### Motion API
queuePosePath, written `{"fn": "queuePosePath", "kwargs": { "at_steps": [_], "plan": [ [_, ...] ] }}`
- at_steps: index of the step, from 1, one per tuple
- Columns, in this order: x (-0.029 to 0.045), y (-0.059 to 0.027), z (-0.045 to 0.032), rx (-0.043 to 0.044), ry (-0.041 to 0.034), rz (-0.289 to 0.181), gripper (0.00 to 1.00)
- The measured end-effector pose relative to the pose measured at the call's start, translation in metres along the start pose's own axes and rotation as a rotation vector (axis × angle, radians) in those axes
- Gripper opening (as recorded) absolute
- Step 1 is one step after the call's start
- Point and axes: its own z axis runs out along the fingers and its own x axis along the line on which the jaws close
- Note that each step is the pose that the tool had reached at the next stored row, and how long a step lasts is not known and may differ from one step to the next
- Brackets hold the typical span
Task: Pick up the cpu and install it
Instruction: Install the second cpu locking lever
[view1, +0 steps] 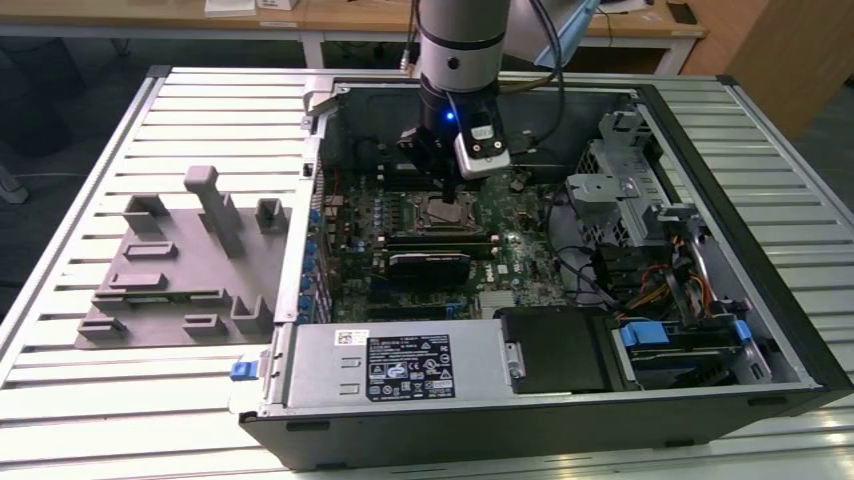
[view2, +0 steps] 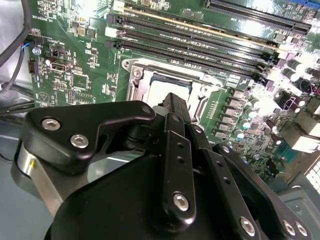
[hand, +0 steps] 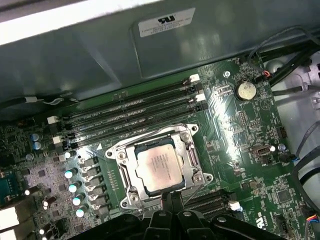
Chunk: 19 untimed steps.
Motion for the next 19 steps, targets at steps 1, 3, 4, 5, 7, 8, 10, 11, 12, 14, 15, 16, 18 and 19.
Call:
{"fn": "queuePosePath", "kwargs": {
  "at_steps": [1, 3, 4, 5, 7, 8, 10, 11, 12, 14, 15, 16, 18, 19],
  "plan": [
    [-0.0002, -0.0005, 0.0, 0.0001, 0.0, 0.0, 0.11],
    [-0.0005, -0.0015, 0.0, 0.0, 0.0, 0.0, 0.11],
    [-0.0007, -0.002, 0.0, 0.0001, 0.0, 0.0, 0.11],
    [-0.0008, -0.0025, 0.0, 0.0, 0.0, 0.0, 0.11],
    [-0.001, -0.0031, 0.0, 0.0001, 0.0, 0.0, 0.11],
    [-0.0012, -0.0036, 0.0, 0.0001, 0.0, 0.0, 0.11],
    [-0.0014, -0.0042, 0.0, 0.0, 0.0, 0.0, 0.11],
    [-0.0015, -0.0045, 0.0, 0.0001, 0.0, 0.0, 0.11],
    [-0.0016, -0.0049, 0.0, 0.0001, 0.0, 0.0, 0.11],
    [-0.0019, -0.0057, 0.0, 0.0001, 0.0, 0.0, 0.11],
    [-0.002, -0.0061, 0.0, 0.0001, 0.0, 0.0, 0.11],
    [-0.0021, -0.0064, 0.0, 0.0, 0.0, 0.0, 0.11],
    [-0.0025, -0.0074, 0.0, 0.0, 0.0, 0.0, 0.11],
    [-0.0027, -0.0081, -0.0001, 0.0, 0.0, 0.0, 0.11]
  ]
}}
